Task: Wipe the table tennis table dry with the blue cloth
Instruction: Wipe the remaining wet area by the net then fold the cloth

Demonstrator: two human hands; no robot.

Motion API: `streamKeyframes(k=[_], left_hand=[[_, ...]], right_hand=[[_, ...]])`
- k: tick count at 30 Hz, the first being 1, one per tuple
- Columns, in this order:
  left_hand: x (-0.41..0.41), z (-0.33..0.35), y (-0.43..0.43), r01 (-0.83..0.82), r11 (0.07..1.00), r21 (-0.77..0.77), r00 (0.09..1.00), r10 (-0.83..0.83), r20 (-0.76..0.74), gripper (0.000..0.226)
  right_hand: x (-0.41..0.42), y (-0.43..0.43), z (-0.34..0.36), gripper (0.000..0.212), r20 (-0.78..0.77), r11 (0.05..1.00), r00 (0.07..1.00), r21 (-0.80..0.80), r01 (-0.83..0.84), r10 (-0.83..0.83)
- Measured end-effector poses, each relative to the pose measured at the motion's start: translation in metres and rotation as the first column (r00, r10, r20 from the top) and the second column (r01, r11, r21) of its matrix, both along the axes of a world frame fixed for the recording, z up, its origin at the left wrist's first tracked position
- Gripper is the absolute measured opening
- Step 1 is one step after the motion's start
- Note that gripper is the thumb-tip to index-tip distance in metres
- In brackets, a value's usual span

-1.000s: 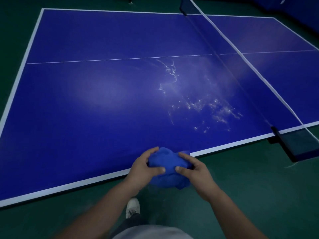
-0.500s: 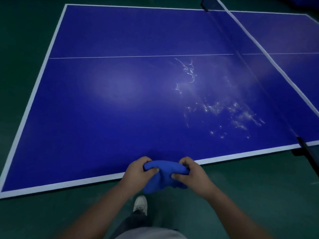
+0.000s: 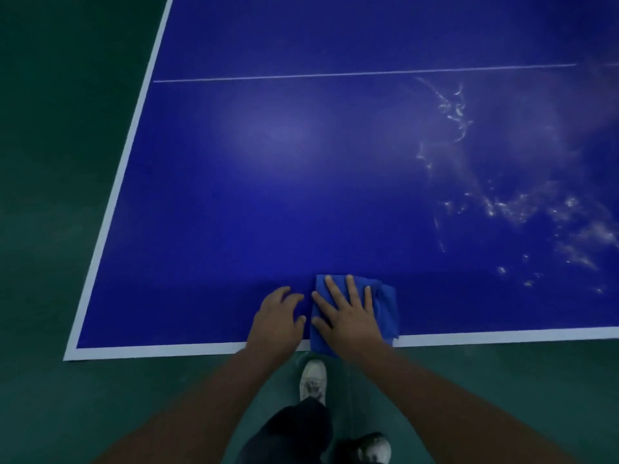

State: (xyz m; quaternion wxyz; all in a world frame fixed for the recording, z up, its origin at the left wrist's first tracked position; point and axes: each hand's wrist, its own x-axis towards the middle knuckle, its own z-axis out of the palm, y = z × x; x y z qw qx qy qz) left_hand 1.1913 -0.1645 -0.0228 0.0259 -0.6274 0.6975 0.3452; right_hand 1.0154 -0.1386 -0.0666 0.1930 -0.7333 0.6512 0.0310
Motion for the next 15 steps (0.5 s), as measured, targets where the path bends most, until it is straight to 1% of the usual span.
streamKeyframes(k=[1,4,5,6,8,10,11,13,15], left_hand=[[0.001,-0.005,0.004,0.037,0.999,0.017,0.998,-0.037,0.047,0.053],[-0.001,-0.013,0.009,0.122,0.992,0.015,0.977,-0.123,0.177,0.057],[-0.004,-0.013,0.009,0.148,0.989,0.005,0.970,-0.146,0.196,0.057],[-0.007,-0.014,0.008,0.174,0.985,-0.007,0.963,-0.168,0.209,0.057],[-0.015,-0.016,0.002,0.208,0.977,-0.047,0.961,-0.195,0.198,0.057],[-0.024,-0.020,-0.007,0.209,0.973,-0.096,0.970,-0.194,0.148,0.056],[-0.029,-0.022,-0.012,0.204,0.972,-0.114,0.973,-0.189,0.128,0.055],[-0.035,-0.027,-0.020,0.199,0.970,-0.142,0.977,-0.185,0.110,0.054],[-0.044,-0.034,-0.026,0.222,0.958,-0.182,0.972,-0.202,0.123,0.057]], right_hand=[[0.005,0.004,-0.013,0.061,-0.039,0.999,0.998,0.014,-0.046,0.046],[-0.014,0.000,-0.026,0.058,-0.099,0.996,0.991,-0.027,-0.088,0.084],[-0.029,-0.007,-0.025,0.058,-0.116,0.996,0.992,-0.067,-0.060,0.051],[-0.048,-0.016,-0.027,0.058,-0.130,0.995,0.991,-0.102,0.005,-0.018],[-0.087,-0.034,-0.023,0.060,-0.146,0.980,0.973,-0.106,0.166,-0.180],[-0.107,-0.038,-0.020,0.064,-0.115,0.960,0.957,-0.116,0.254,-0.267],[-0.103,-0.033,-0.019,0.066,-0.080,0.955,0.957,-0.128,0.266,-0.277],[-0.069,-0.010,-0.020,0.071,-0.013,0.963,0.975,-0.162,0.216,-0.221],[-0.039,0.014,-0.025,0.067,-0.002,0.981,0.997,-0.179,0.071,-0.072]])
